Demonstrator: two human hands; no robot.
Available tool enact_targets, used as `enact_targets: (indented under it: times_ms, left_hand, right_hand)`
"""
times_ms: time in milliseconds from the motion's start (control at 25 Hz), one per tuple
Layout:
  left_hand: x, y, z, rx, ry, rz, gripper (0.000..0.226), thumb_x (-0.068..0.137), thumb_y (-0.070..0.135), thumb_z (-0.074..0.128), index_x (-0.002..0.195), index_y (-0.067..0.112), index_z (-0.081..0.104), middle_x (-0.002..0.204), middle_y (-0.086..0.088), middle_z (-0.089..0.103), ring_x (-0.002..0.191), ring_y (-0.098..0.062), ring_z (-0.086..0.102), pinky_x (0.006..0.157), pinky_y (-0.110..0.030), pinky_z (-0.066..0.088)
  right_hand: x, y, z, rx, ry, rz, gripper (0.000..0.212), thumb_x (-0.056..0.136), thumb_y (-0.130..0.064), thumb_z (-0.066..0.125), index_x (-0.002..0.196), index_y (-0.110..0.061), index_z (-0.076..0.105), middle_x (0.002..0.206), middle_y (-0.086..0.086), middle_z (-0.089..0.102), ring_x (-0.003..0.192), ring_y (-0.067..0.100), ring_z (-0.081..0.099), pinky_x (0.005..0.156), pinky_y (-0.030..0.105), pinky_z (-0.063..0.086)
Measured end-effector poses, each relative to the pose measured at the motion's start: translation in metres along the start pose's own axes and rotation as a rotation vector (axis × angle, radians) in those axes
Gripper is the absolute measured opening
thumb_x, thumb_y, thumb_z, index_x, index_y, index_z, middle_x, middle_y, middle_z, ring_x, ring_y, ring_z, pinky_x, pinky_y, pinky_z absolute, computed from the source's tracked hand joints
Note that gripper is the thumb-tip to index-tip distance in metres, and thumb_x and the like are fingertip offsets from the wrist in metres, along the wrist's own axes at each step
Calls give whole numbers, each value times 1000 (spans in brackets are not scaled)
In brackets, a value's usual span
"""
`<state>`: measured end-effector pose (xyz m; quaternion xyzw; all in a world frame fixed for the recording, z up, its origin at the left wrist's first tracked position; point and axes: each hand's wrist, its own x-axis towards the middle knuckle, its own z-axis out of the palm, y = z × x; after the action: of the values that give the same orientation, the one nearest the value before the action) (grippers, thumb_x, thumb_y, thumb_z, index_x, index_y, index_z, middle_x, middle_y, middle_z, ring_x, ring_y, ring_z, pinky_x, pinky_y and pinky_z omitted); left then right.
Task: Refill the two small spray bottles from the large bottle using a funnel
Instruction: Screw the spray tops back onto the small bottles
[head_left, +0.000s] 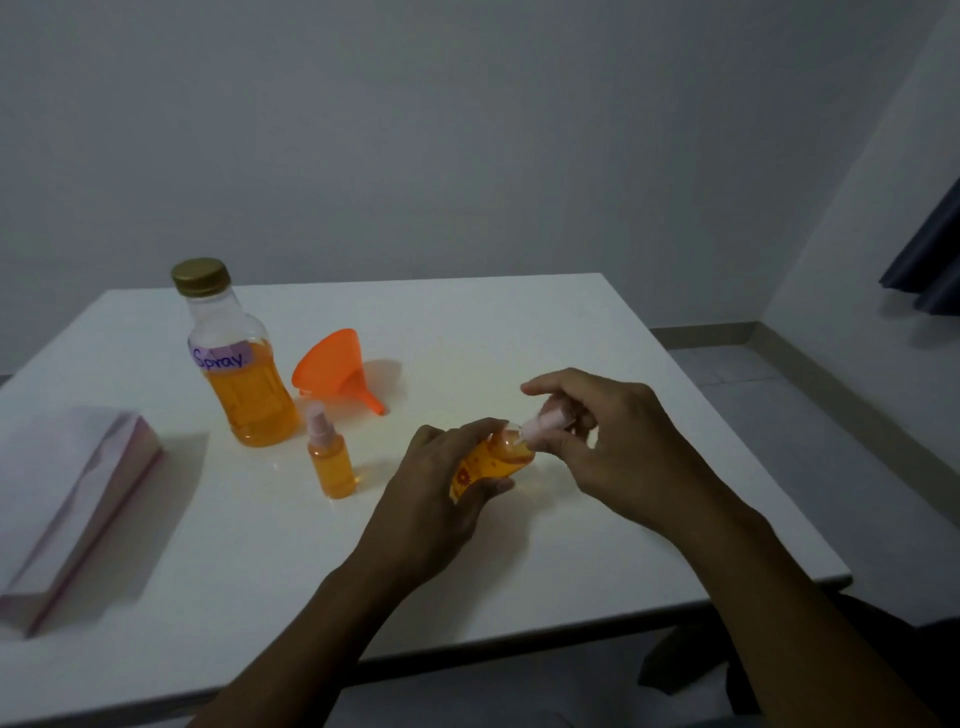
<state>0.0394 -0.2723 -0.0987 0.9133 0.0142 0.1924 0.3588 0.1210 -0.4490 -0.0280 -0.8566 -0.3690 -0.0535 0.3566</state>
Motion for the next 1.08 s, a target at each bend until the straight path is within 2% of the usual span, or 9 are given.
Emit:
enact_targets:
  times_ms: [120, 320, 440, 560, 640, 720, 880, 960, 1080]
  left_hand:
    - [-1, 1, -3, 18, -3, 27, 55, 82, 41, 68, 127, 51, 37, 111, 14, 47, 97, -5, 43, 74, -10, 34]
    - [0, -2, -4, 56, 20, 52, 55, 82, 41, 68, 133, 39, 47, 113, 11, 54, 98, -6, 42, 74, -13, 37]
    - [0, -3, -4, 68, 15, 58, 53, 83, 42, 67, 132, 38, 48, 114, 12, 56, 98, -4, 41, 73, -14, 38]
    - [-1, -2, -5, 69, 26, 66, 53, 83, 40, 68, 132, 36, 50, 110, 14, 54, 97, -5, 41, 72, -14, 39]
    - [0, -2, -5, 79, 28, 70, 53, 83, 39, 69, 132, 36, 50, 112, 12, 55, 96, -5, 41, 72, -13, 37]
    - [-1, -1, -4, 67, 20, 63, 53, 83, 39, 69, 132, 36, 50, 115, 8, 57, 98, -5, 42, 73, -14, 37]
    - [0, 0, -4, 67, 21, 75, 53, 83, 40, 69, 132, 37, 49, 117, 10, 57, 100, -6, 42, 75, -17, 41]
    - [0, -1, -5, 81, 19, 98, 52, 82, 40, 69, 131, 36, 49, 118, 11, 58, 102, -6, 42, 77, -19, 42]
    - [0, -1, -6, 75, 12, 140, 52, 81, 39, 70, 129, 34, 49, 119, 10, 59, 103, -7, 47, 80, -19, 42]
  right_hand:
    - [-1, 2, 0, -37, -14, 129, 44, 83, -61, 64, 119, -35, 59, 96, -11, 72, 82, 7, 69, 76, 28, 60]
    - [-5, 8, -9, 34, -85, 113, 26, 82, -54, 70, 99, -35, 65, 82, -17, 65, 74, 3, 63, 58, 12, 43]
    - [-4, 8, -11, -82, -60, 163, 38, 75, -71, 62, 82, -33, 64, 69, -17, 61, 62, 3, 58, 56, 14, 37]
    - [-6, 7, -7, 19, -112, 81, 36, 78, -51, 76, 109, -35, 65, 93, -20, 64, 77, 3, 62, 58, 11, 43]
    - [-4, 8, -3, -8, -91, 77, 30, 80, -54, 73, 90, -26, 72, 79, -18, 67, 72, 1, 64, 58, 14, 46]
    - [-1, 12, -3, -69, -21, 141, 55, 72, -73, 64, 68, -19, 69, 63, -15, 65, 62, 2, 66, 58, 24, 54]
    - [-5, 14, -8, 40, -110, 40, 43, 73, -48, 81, 110, -30, 68, 92, -15, 68, 76, 3, 66, 61, 15, 52]
    - [-6, 15, -5, 35, -109, -8, 29, 78, -36, 81, 104, -26, 72, 89, -14, 70, 76, 3, 64, 62, 15, 50]
    - [-3, 14, 0, 7, -85, 45, 32, 83, -51, 70, 74, -20, 68, 64, -6, 63, 59, 8, 58, 55, 29, 50]
